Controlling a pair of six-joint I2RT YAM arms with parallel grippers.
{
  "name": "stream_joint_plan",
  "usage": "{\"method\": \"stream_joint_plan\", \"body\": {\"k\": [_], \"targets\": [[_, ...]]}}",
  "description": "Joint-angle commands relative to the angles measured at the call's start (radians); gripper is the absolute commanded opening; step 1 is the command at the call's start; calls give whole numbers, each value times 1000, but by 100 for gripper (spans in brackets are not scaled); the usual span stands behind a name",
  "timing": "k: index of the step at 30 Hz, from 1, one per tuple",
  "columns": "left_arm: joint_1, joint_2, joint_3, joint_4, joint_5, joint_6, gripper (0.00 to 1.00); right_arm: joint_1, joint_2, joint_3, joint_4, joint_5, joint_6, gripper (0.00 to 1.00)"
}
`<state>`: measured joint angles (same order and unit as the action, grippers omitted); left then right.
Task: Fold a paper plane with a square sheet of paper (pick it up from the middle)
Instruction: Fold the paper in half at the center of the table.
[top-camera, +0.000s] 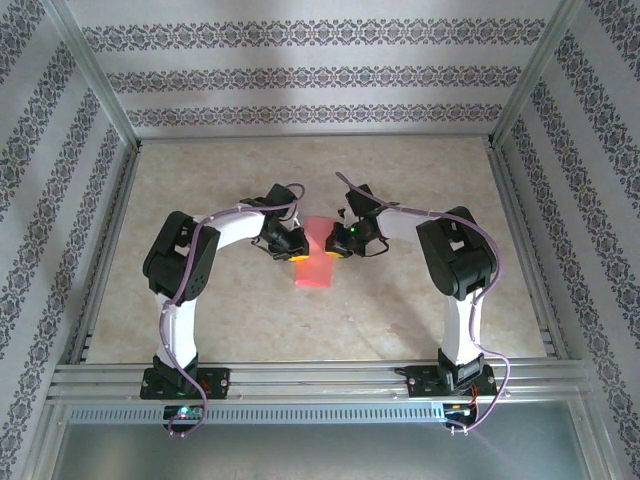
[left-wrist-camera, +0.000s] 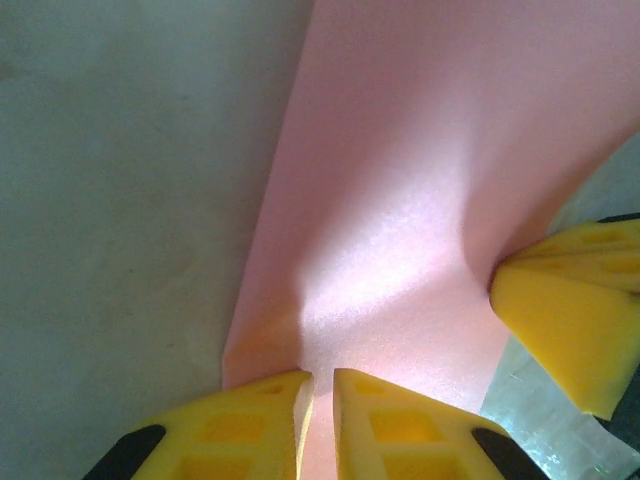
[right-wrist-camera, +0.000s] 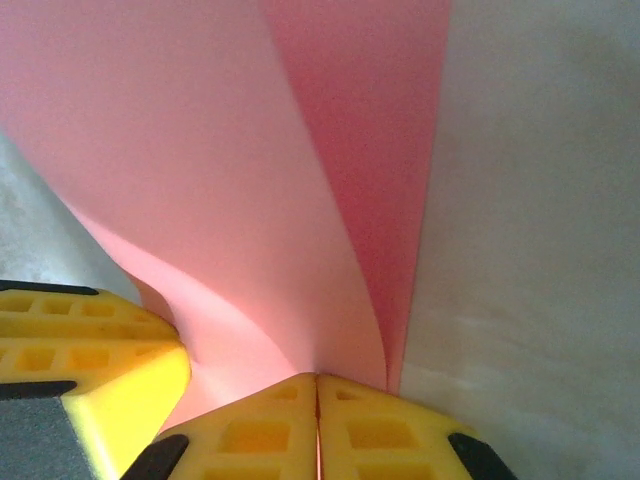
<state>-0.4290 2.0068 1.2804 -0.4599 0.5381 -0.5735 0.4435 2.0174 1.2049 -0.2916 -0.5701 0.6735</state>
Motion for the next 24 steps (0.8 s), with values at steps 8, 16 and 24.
{"method": "stream_joint_plan", "body": {"k": [8, 16, 24], "targets": [[77, -168, -117, 65, 48, 2, 19, 14, 79, -15, -157, 152, -40, 9], [13, -113, -195, 319, 133, -169, 16, 18, 84, 1, -186, 163, -56, 9], [0, -122, -296, 292, 119, -163, 15, 21, 90, 19, -212, 171, -70, 8]]}}
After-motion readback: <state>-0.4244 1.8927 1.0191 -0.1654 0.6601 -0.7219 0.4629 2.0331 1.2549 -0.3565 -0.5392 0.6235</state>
